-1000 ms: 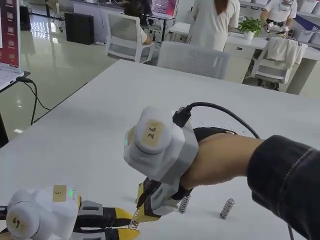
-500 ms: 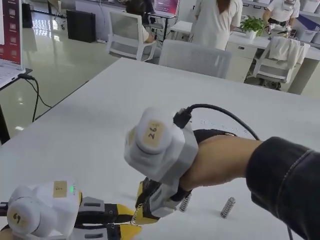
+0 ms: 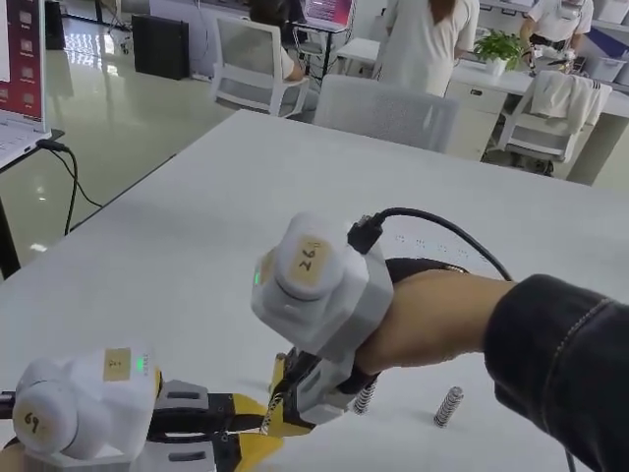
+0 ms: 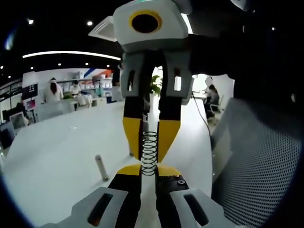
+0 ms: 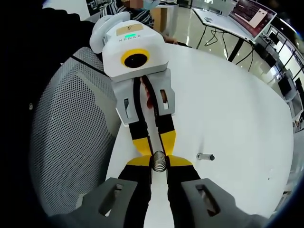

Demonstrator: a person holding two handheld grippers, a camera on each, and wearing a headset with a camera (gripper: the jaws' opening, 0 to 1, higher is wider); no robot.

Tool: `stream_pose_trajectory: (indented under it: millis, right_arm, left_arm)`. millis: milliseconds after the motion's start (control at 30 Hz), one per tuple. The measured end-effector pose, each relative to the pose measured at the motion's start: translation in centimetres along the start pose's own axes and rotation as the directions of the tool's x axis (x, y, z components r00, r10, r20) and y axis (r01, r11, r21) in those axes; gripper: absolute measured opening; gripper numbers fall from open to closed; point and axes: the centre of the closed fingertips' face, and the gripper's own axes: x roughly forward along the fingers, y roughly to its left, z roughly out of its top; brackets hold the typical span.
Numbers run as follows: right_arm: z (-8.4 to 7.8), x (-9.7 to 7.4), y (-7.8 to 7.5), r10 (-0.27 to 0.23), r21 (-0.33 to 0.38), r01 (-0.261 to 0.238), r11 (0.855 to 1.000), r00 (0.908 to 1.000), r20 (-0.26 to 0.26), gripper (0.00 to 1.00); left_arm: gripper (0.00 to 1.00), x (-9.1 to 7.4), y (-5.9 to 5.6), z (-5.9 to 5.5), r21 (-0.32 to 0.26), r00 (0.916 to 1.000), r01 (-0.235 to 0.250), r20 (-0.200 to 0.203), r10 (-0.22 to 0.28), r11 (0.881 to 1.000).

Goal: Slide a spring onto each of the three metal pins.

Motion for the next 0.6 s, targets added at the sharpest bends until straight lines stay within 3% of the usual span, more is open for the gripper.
stream_pose_trajectory:
  millis: [367,600]
  right_arm:
    - [-0.01,0.05,-0.33,-0.004,0.008,0.004,1.0,0.9999,-0.01,0.08]
    - [-0.16,-0.03,-0.53,-0.007,0.007,0.008,1.0,0.9999,-0.015,0.08]
  left_arm:
    - [0.03,0.06,0.21,0.12,-0.004,0.9999,-0.013,0.011,0.013,1.0]
    - [0.12,-0.02,0.47,-0.03,-0.016,0.9997,-0.023,0.007,0.023,1.0]
